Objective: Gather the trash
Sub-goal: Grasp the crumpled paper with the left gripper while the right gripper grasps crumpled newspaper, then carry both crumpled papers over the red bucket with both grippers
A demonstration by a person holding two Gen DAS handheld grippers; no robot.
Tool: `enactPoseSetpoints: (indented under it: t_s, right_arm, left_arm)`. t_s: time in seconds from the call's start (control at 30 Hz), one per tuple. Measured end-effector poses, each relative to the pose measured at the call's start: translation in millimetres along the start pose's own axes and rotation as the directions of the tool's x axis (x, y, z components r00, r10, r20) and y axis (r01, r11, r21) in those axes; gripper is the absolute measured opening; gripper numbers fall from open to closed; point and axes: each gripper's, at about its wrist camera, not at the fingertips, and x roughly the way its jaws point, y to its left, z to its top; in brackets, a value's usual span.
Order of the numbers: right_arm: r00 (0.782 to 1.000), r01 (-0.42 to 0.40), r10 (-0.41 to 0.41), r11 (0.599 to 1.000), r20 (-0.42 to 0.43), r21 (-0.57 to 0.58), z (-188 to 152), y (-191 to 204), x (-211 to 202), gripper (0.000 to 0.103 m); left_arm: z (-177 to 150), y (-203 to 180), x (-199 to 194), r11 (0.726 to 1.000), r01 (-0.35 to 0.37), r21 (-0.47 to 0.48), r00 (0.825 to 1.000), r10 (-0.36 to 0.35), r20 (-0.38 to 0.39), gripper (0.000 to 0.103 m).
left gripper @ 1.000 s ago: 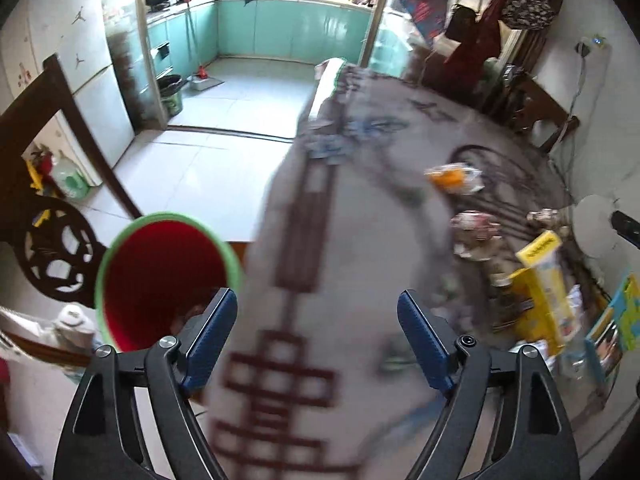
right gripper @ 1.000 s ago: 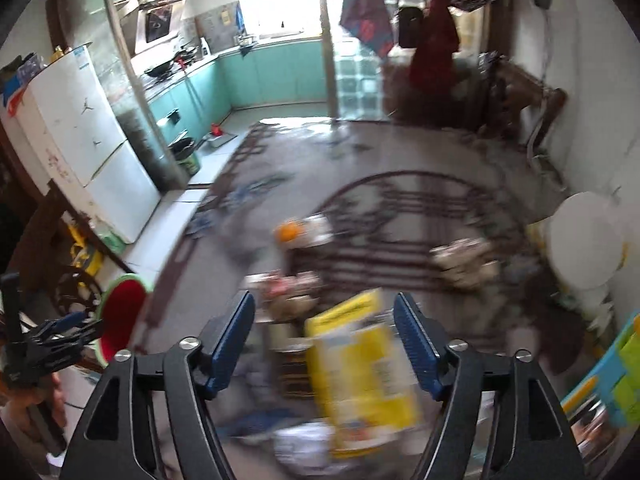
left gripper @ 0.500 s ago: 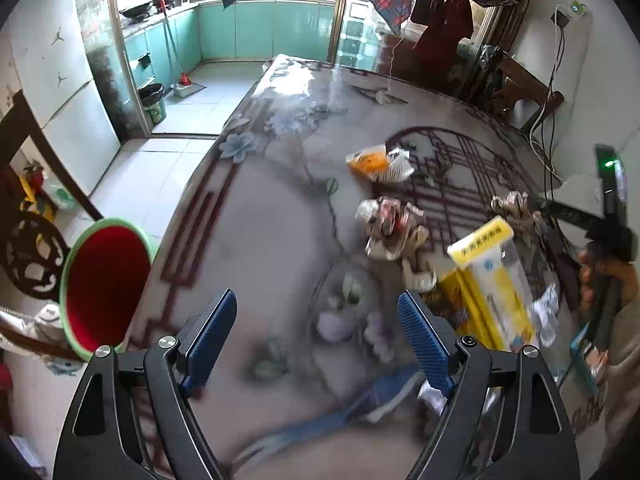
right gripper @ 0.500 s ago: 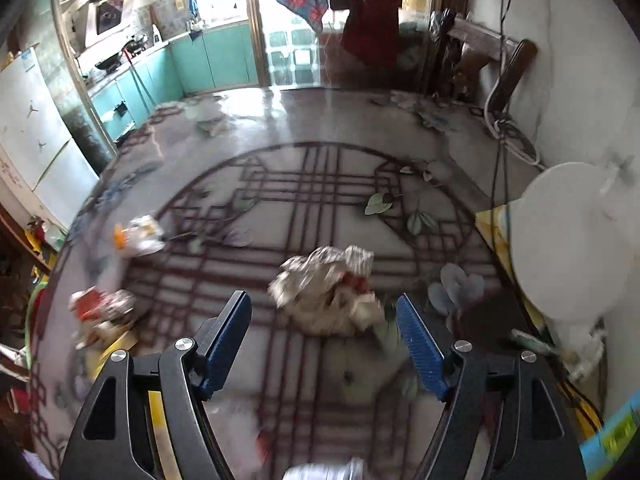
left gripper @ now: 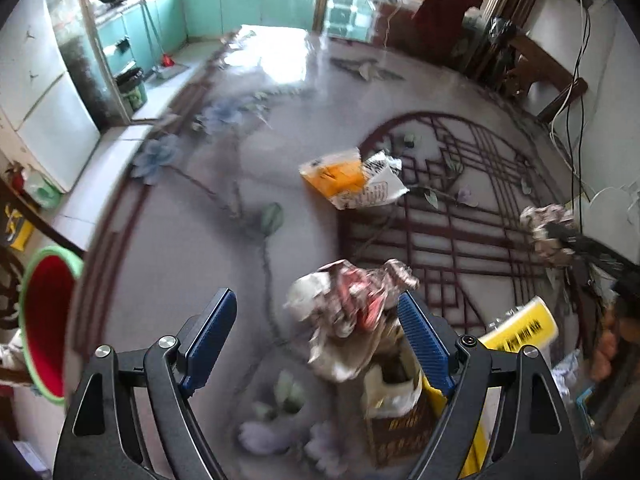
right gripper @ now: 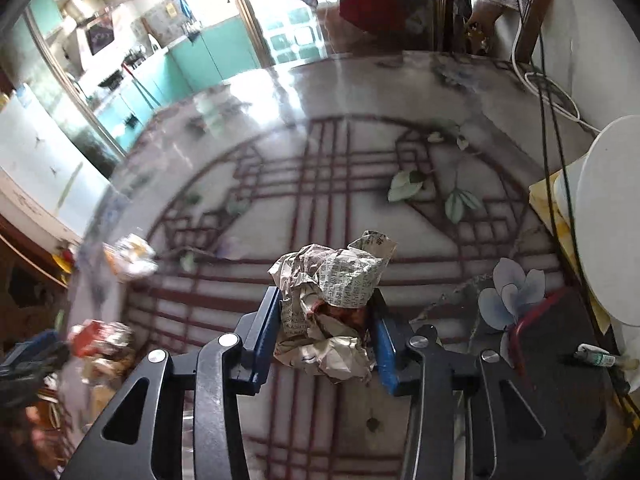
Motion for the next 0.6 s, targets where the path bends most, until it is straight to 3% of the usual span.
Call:
enactPoseSetpoints:
  t_s: [0.17, 0.23, 0.33, 0.6]
  right_arm:
    - [0.998, -0.029, 0.029, 1.000, 0.049, 0.004, -0.5, 9.9, -31.3, 0.040]
    - [0.998, -0.022, 0.022, 1.000, 0.062, -0.010, -0.7, 17.9, -40.3, 0.040]
    - [0.997, -0.002, 0.004, 1.000, 0.079, -0.027, -1.0, 31.1, -53.3, 0.040]
    - [0.992, 0.006, 0.004, 0.996, 0.125, -0.085, -5.7, 69.7, -88.0, 0.040]
  left_arm:
    - [0.7, -7.3, 26.5, 1.000, 0.012, -0.017, 0.999, -0.013, -0.052, 0.080]
    - [-1.0, -7.0, 31.2, 0.998, 0.047, -0.035, 0.997, -0.049, -0.061, 0.058]
    - [0.0, -5.5, 23.9, 0.996, 0.068, -0.049, 0.996, -0.071, -0.049, 0.042]
    - [-6.0, 13.1, -29.8, 0.999, 0.042, -0.029, 0.998, -0.040, 0.054, 0.038]
